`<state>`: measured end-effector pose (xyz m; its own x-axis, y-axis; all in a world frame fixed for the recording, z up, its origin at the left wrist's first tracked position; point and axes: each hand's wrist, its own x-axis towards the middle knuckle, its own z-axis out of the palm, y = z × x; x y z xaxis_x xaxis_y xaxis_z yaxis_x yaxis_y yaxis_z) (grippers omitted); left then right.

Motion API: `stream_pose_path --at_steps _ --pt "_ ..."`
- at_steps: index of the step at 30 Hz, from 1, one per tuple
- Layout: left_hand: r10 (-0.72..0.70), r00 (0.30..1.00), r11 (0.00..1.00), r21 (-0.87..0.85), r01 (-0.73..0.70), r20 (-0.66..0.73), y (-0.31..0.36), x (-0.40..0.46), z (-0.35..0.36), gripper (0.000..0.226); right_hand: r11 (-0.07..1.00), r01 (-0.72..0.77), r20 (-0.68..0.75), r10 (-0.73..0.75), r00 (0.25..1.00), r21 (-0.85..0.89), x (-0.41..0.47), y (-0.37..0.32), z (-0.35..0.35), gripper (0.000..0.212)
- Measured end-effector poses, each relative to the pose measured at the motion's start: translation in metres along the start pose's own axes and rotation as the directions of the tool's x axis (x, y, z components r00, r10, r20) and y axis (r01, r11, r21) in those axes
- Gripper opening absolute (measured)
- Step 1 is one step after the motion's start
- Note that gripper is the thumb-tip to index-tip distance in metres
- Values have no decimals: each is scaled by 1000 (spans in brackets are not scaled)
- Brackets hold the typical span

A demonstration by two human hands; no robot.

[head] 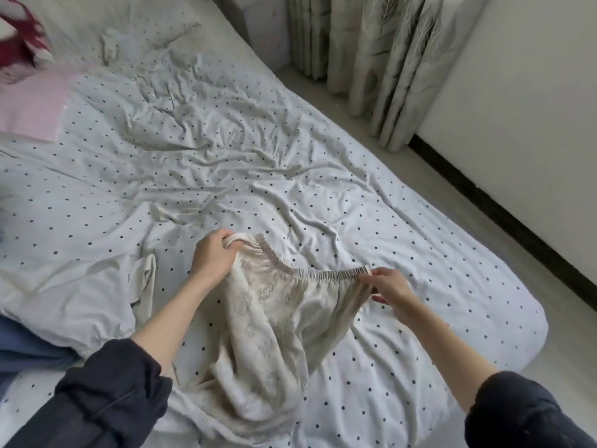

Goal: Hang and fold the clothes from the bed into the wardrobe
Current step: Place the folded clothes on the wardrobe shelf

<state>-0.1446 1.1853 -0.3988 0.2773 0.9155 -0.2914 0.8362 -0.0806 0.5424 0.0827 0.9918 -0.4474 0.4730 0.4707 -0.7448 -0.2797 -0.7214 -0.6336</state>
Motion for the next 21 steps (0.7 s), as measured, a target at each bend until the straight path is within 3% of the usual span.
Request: stream_pose_path --at_steps 5,9,13,15,18,21 --pt "118 966 975 -157 -156 -229 35 -10 -63 14 953 234 -80 -222 972 193 -46 -61 -7 8" --pt "191 888 925 -226 -305 -417 65 -33 -129 13 862 422 -92 -414 906 280 -101 -101 -9 9" --pt "228 857 909 -215 -357 -462 77 -56 -164 13 787 493 -87 -499 862 370 -146 -116 -19 7" --pt "245 861 910 -201 -363 -447 79 -71 -178 13 739 538 -154 -525 837 404 -169 -118 -28 7" --pt "288 833 907 -144 -395 -472 88 -86 -202 19 678 675 -285 -612 738 291 -205 -132 -44 9" --pt "341 773 846 -185 -501 -534 103 -103 -233 16 561 813 -387 -723 572 156 -248 -159 -56 6"
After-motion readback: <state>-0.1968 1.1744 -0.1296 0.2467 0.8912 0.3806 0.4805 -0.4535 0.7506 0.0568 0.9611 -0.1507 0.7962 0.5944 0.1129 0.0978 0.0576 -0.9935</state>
